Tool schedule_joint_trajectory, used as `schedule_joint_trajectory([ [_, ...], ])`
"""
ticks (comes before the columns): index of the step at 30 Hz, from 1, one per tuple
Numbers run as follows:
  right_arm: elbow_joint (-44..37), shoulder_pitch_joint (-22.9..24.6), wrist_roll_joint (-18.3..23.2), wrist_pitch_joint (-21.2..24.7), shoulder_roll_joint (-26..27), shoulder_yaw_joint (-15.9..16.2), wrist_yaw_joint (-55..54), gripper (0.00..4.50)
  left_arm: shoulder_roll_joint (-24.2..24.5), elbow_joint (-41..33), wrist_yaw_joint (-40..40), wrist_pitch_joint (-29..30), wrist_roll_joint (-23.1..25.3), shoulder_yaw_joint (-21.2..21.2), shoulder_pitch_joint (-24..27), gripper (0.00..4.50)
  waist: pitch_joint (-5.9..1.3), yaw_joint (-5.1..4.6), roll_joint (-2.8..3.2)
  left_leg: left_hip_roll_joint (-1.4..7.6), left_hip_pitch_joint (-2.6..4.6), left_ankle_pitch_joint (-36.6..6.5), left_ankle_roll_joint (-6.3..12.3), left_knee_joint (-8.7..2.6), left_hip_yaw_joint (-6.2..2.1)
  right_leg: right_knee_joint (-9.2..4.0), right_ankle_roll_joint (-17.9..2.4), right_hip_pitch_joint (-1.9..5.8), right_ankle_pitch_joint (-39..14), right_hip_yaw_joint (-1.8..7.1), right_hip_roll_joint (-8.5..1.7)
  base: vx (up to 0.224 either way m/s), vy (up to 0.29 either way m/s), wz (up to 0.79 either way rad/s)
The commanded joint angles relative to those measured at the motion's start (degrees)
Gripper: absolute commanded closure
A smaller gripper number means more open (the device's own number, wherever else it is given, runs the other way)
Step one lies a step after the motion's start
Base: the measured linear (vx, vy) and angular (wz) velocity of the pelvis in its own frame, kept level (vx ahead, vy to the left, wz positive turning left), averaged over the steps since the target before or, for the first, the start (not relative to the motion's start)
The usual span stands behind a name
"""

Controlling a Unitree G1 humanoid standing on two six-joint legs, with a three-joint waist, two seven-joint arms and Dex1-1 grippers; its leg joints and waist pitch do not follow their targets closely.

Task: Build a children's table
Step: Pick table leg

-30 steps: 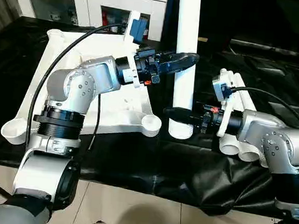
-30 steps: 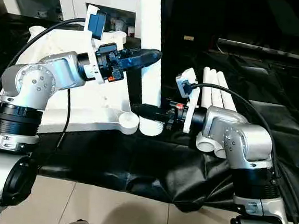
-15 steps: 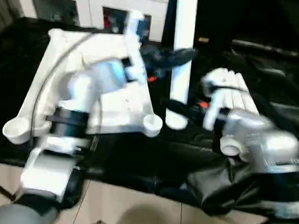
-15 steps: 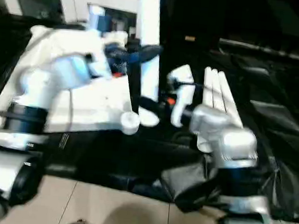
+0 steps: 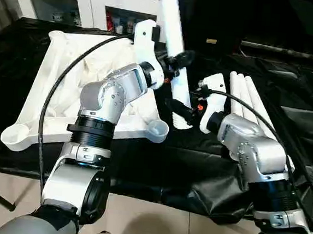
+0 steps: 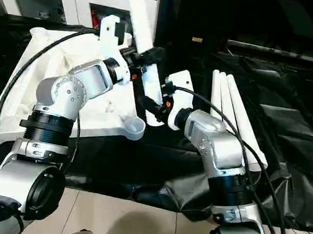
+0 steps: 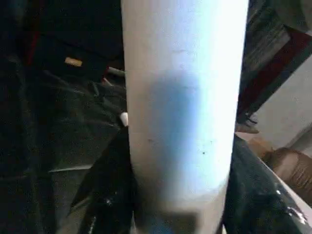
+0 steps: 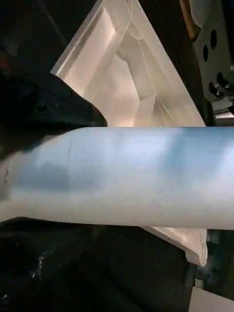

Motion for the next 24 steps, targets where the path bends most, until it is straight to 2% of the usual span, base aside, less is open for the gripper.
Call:
schedule_joint_trajectory([
  [1,-0.1,-1.0,-0.7,-1.6,-0.3,-0.8,-0.8,2.53,0.3,-0.4,1.8,-0.8,1.1,0.9,-0.4,2.53,-4.7,0.0,0.43,3.5,1.3,-5.5,0.74,-3.66,-1.68,-4.17,-12.7,3.46,0.2,3.39,-5.59,0.0,0.0,0.0],
  [4,1.0,-1.3,-1.8,-3.1,0.0,-0.6,-1.4,2.53,0.1,-0.7,1.4,-0.7,0.2,1.2,-0.4,2.59,-4.63,-0.03,0.43,3.52,1.29,-6.2,0.38,-3.7,-1.65,-4.3,-12.6,3.42,-1.1,3.42,-5.62,0.0,0.0,0.0],
  [6,1.1,-1.3,-0.9,-2.7,0.2,-1.2,-0.7,1.84,0.1,-1.0,0.4,-0.3,-0.1,0.9,-0.3,2.6,-4.63,-0.07,0.42,3.49,1.31,-6.4,0.45,-3.73,-1.66,-4.32,-12.6,3.45,-1.2,3.42,-5.6,0.0,0.0,0.0],
  [7,1.1,-1.3,-0.4,-2.4,0.3,-1.6,-0.5,1.82,0.1,-1.1,-0.2,-0.1,-0.3,0.7,-0.3,2.61,-4.62,-0.04,0.41,3.48,1.29,-6.3,0.51,-3.7,-1.65,-4.31,-12.5,3.45,-1.1,3.45,-5.62,0.0,0.0,0.0],
  [9,0.7,-1.6,1.5,-1.6,-0.5,-2.4,2.0,1.8,1.1,-2.7,-5.5,1.1,-1.1,-1.9,0.5,2.62,-4.66,0.07,0.54,3.57,1.36,-6.0,0.94,-3.74,-1.69,-4.24,-12.6,3.43,-0.6,3.44,-5.7,0.0,0.0,0.0],
  [10,0.7,-1.6,1.5,-1.6,-0.6,-2.4,2.0,1.72,1.1,-2.7,-5.6,1.1,-1.1,-1.9,0.5,2.62,-4.66,0.08,0.54,3.58,1.34,-6.0,0.91,-3.73,-1.66,-4.22,-12.7,3.41,-0.5,3.44,-5.63,0.0,0.0,0.0],
  [11,0.1,-1.4,3.1,-0.4,-2.0,-2.1,5.5,1.45,2.0,-4.2,-8.9,2.0,-1.3,-4.0,1.2,2.62,-4.65,0.06,0.57,3.57,1.32,-5.9,0.86,-3.73,-1.66,-4.17,-12.8,3.43,-0.2,3.43,-5.6,0.0,0.0,0.0],
  [12,-0.4,-1.2,4.2,0.3,-3.1,-1.8,8.2,1.38,2.7,-5.2,-11.3,2.7,-1.5,-5.6,1.6,2.62,-4.73,0.18,0.56,3.61,1.31,-5.8,1.19,-3.69,-1.68,-4.05,-13.1,3.62,0.5,3.4,-5.68,0.0,0.0,0.0],
  [17,-2.6,-0.8,8.3,3.3,-7.0,-2.7,15.6,1.36,5.7,-7.8,-20.5,4.3,-2.4,-10.2,2.2,2.62,-4.63,0.23,0.5,3.62,1.29,-5.7,1.65,-3.66,-1.57,-4.03,-13.4,3.55,0.6,3.45,-5.66,0.0,0.0,0.0],
  [18,-3.8,-0.6,10.7,5.5,-10.2,-2.5,20.9,1.36,6.8,-7.9,-24.9,5.8,-4.6,-9.9,1.4,2.62,-4.58,0.22,0.37,3.59,1.23,-5.9,1.73,-3.68,-1.56,-4.1,-13.5,3.64,0.0,3.46,-5.72,0.0,0.0,0.0],
  [19,-4.1,-0.6,11.0,5.8,-10.9,-2.4,22.0,1.36,7.0,-8.0,-26.1,6.2,-5.4,-9.7,1.2,2.62,-4.57,0.23,0.29,3.36,1.27,-6.1,1.98,-3.6,-1.47,-4.21,-13.6,3.8,-0.5,3.38,-5.6,0.0,0.0,0.0],
  [20,-4.3,-0.5,11.2,5.9,-11.4,-2.2,22.6,1.36,7.1,-8.1,-26.8,6.5,-5.8,-9.5,1.1,2.62,-4.54,0.46,0.39,3.56,1.29,-6.0,2.09,-3.54,-1.46,-4.21,-13.8,3.73,-0.8,3.44,-5.71,0.0,0.0,0.0],
  [23,-4.4,-0.4,11.3,5.6,-13.2,-1.5,24.9,1.36,8.1,-9.8,-31.9,8.4,-9.6,-8.3,1.1,2.62,-4.44,0.12,0.3,3.61,1.22,-6.9,1.63,-3.66,-1.57,-4.33,-13.8,3.63,-3.0,3.31,-5.72,0.0,0.0,0.0],
  [24,-4.5,-0.4,11.6,5.9,-13.5,-1.3,25.6,1.64,8.3,-10.2,-33.0,9.2,-10.8,-7.9,1.1,2.62,-4.41,0.01,0.29,3.52,1.2,-6.8,1.54,-3.62,-1.5,-4.41,-13.8,3.58,-3.8,3.34,-5.67,0.0,0.0,0.0],
])
